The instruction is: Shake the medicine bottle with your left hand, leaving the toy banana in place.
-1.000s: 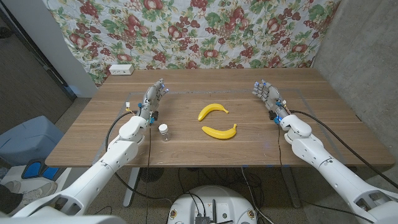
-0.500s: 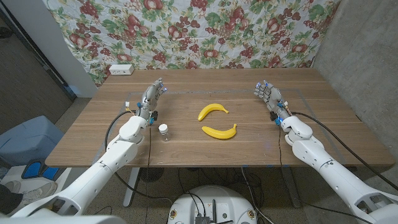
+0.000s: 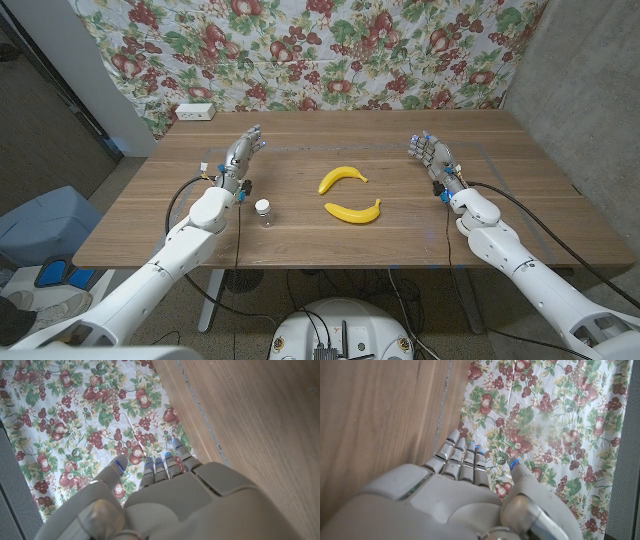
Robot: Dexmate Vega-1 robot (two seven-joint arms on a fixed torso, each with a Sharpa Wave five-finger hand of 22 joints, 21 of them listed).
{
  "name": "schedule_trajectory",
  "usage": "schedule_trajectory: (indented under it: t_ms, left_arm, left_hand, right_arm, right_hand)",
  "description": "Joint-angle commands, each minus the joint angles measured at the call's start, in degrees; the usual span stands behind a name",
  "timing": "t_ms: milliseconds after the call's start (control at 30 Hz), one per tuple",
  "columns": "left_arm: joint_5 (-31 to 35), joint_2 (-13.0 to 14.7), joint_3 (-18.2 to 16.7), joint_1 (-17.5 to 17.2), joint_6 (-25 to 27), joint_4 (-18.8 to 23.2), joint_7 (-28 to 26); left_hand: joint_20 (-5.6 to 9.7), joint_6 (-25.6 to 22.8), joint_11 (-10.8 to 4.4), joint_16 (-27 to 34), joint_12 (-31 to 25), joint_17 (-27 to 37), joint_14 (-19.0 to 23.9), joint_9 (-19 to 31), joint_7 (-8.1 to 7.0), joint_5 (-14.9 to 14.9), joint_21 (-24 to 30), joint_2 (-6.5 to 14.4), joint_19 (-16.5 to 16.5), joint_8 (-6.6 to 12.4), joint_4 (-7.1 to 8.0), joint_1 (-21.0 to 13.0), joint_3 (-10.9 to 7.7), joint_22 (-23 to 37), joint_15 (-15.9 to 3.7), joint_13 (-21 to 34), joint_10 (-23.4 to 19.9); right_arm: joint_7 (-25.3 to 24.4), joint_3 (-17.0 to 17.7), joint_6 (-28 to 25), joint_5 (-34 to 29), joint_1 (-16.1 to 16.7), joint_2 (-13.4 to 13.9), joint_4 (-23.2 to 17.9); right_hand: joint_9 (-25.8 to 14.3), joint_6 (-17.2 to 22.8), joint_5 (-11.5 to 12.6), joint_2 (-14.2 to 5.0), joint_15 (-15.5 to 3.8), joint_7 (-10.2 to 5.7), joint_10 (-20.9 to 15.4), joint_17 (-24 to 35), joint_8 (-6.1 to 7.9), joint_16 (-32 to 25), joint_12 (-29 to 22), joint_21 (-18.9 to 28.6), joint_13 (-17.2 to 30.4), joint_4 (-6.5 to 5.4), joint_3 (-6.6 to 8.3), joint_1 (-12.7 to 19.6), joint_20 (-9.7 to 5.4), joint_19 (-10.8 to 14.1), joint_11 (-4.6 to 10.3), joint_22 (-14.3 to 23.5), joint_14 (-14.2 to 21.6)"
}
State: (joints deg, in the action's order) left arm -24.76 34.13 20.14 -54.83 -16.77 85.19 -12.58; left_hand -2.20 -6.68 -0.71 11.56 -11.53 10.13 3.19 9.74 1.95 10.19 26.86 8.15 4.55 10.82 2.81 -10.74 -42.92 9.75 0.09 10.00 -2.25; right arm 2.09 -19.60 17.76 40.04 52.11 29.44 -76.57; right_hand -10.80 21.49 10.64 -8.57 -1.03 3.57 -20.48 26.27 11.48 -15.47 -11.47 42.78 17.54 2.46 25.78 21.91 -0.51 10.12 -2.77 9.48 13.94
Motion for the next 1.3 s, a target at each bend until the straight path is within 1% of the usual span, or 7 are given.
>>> schedule_trajectory:
  t_ms: [33,300,433,700,867,1100,1300]
  left_arm:
    - [3.58,2.05,-0.67,-1.91,1.2,3.06,-2.82]
    - [5.27,3.37,-1.26,-3.51,2.15,5.21,-4.11]
    - [6.41,4.09,-1.5,-4.04,2.63,6.15,-4.7]
    - [8.74,5.2,-1.68,-4.93,3.38,7.72,-5.62]
    - [9.6,5.86,-2.1,-6.26,4.05,9.24,-6.38]
    - [10.79,7.07,-2.99,-8.45,5.64,11.67,-7.68]
    - [11.39,7.55,-3.42,-9.36,5.93,12.5,-7.91]
  left_hand:
    - [-0.91,-0.73,-0.31,0.08,-0.33,0.16,0.85,0.23,-0.12,0.33,-0.07,2.55,0.19,0.27,0.18,0.49,-0.52,0.23,-0.11,0.18,-0.67]
    - [-0.88,-0.9,-0.33,0.01,-0.27,0.1,1.16,0.23,-0.36,0.28,-0.17,2.12,0.46,0.18,0.04,0.61,-0.55,0.26,-0.32,0.19,-0.87]
    - [-0.8,-1.13,-0.37,0.02,-0.3,0.16,1.3,0.23,-0.52,0.32,-0.2,2.51,0.68,0.18,0.2,0.63,-0.74,0.27,-0.34,0.19,-1.14]
    - [-0.68,-1.39,-0.54,-0.04,-0.26,0.17,1.44,0.23,-0.69,0.33,-0.33,2.44,0.77,0.16,0.27,0.73,-0.88,0.29,-0.57,0.19,-1.31]
    - [-0.51,-1.48,-0.66,-0.09,-0.2,0.14,1.52,0.24,-0.83,0.31,-0.38,2.34,0.93,0.11,0.15,0.72,-0.89,0.3,-0.63,0.2,-1.35]
    - [-0.36,-1.58,-0.86,-0.19,-0.15,0.0,1.66,0.24,-1.1,0.2,-0.49,1.82,1.1,0.03,-0.43,0.63,-0.65,0.3,-0.88,0.2,-1.49]
    - [-0.22,-1.69,-1.02,-0.34,-0.07,-0.14,1.73,0.23,-1.5,0.1,-0.62,1.38,1.26,-0.04,-1.18,0.45,-0.4,0.3,-1.0,0.2,-1.55]
  right_arm:
    - [-1.21,-0.5,-0.53,-0.65,0.17,-0.37,-0.46]
    - [-1.39,-0.71,-0.59,-0.62,0.24,-0.72,-0.31]
    - [-1.47,-0.84,-0.53,-0.78,0.23,-0.83,-0.18]
    - [-1.49,-1.1,-0.54,-0.95,0.1,-1.05,0.09]
    - [-1.76,-1.1,-0.44,-1.13,0.19,-1.05,-0.08]
    - [-2.15,-1.16,-0.8,-1.29,0.41,-0.85,-0.61]
    - [-2.09,-1.38,-0.8,-1.42,0.24,-1.03,-0.52]
  right_hand:
    - [-0.24,0.53,0.53,-0.42,0.33,-0.12,-0.56,0.08,0.2,-0.4,-0.57,-0.44,0.04,0.32,0.13,-0.03,-0.03,0.48,-0.17,0.12,0.33]
    - [-0.25,0.73,0.59,-0.41,0.38,0.03,-0.61,0.01,0.24,-0.43,-0.58,-0.66,-0.09,0.61,0.13,0.0,0.04,0.55,-0.17,0.13,0.34]
    - [-0.25,0.77,0.63,-0.42,0.38,0.0,-0.65,-0.03,0.24,-0.46,-0.59,-0.8,-0.16,0.77,0.12,0.01,0.06,0.61,-0.27,0.14,0.38]
    - [-0.26,0.81,0.69,-0.4,0.49,0.08,-0.73,-0.12,0.21,-0.48,-0.61,-1.07,-0.31,1.1,0.09,0.01,0.12,0.7,-0.34,0.15,0.35]
    - [-0.26,0.83,0.72,-0.4,0.54,0.11,-0.8,-0.17,0.19,-0.48,-0.63,-1.23,-0.4,1.27,0.07,-0.01,0.19,0.77,-0.33,0.16,0.33]
    - [-0.27,0.89,0.76,-0.42,0.58,0.16,-0.78,-0.22,0.18,-0.51,-0.62,-1.42,-0.51,1.45,0.04,-0.05,0.23,0.86,-0.36,0.16,0.35]
    - [-0.27,0.91,0.79,-0.44,0.54,0.1,-0.79,-0.27,0.16,-0.55,-0.62,-1.62,-0.61,1.61,0.0,-0.11,0.26,0.9,-0.38,0.17,0.37]
